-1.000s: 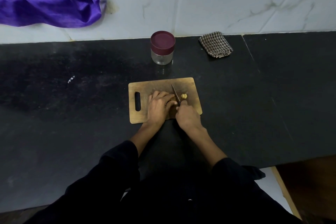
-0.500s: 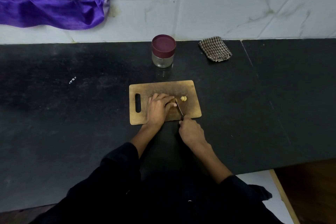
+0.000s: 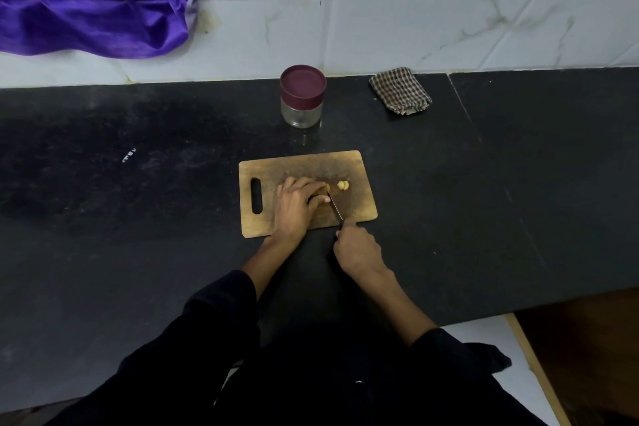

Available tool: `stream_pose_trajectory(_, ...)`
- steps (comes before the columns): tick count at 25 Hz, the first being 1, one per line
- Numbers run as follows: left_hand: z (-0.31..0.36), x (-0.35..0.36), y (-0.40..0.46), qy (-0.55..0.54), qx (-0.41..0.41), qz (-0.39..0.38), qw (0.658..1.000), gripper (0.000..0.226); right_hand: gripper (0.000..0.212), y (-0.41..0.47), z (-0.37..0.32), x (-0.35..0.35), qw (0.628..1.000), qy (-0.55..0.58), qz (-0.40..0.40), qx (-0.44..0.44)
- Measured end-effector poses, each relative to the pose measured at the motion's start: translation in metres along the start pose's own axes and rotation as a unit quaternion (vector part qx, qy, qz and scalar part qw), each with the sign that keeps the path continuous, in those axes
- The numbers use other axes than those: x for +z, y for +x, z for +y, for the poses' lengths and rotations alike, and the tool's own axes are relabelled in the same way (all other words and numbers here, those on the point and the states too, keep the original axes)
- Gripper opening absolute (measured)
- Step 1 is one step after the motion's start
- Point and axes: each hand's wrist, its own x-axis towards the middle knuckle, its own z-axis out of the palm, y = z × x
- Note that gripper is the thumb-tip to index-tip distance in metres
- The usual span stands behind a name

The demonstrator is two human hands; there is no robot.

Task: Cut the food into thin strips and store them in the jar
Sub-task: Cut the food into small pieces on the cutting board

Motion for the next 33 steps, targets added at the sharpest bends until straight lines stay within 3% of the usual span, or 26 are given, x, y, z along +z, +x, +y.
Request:
stream_pose_trajectory(11, 0.004, -0.005, 0.001, -0.016, -0.021, -0.020, 0.999, 0.033, 0.031, 0.003, -0.004, -0.006, 0.990, 0.125, -0.044, 0.050)
stream_pose_trajectory(16, 0.004, -0.005, 0.000, -0.014, -0.021, -0.016, 1.000, 0.033, 0.024, -0.005, -0.009, -0.004, 1.000, -0.001, 0.017, 0.011)
stream_pose_trajectory(19, 0.004, -0.006, 0.002, -0.012, -0.014, -0.021, 1.000, 0.032, 0.024, -0.008, -0.012, -0.004, 1.000, -0.019, 0.024, 0.005)
stream_pose_trajectory(22, 0.003, -0.006, 0.002, -0.012, -0.018, -0.022, 1.000, 0.033, 0.030, -0.001, -0.006, -0.005, 0.996, 0.072, -0.027, 0.036)
stream_pose_trajectory(24, 0.003, -0.006, 0.001, -0.011, -0.020, -0.019, 1.000, 0.032, 0.032, 0.001, 0.001, -0.003, 0.973, 0.213, -0.069, 0.057)
stream_pose_trajectory(26, 0.004, -0.006, 0.001, -0.014, -0.017, -0.015, 1.000, 0.031, 0.030, 0.001, 0.003, -0.002, 0.957, 0.273, -0.072, 0.072)
stream_pose_trajectory(30, 0.003, -0.006, 0.001, -0.010, -0.020, -0.019, 1.000, 0.031, 0.027, -0.003, 0.001, -0.003, 0.998, 0.049, 0.031, 0.020)
stream_pose_trajectory(33, 0.003, -0.005, 0.001, -0.014, -0.025, -0.018, 0.999, 0.032, 0.027, -0.008, 0.004, -0.004, 0.999, 0.022, 0.039, 0.012)
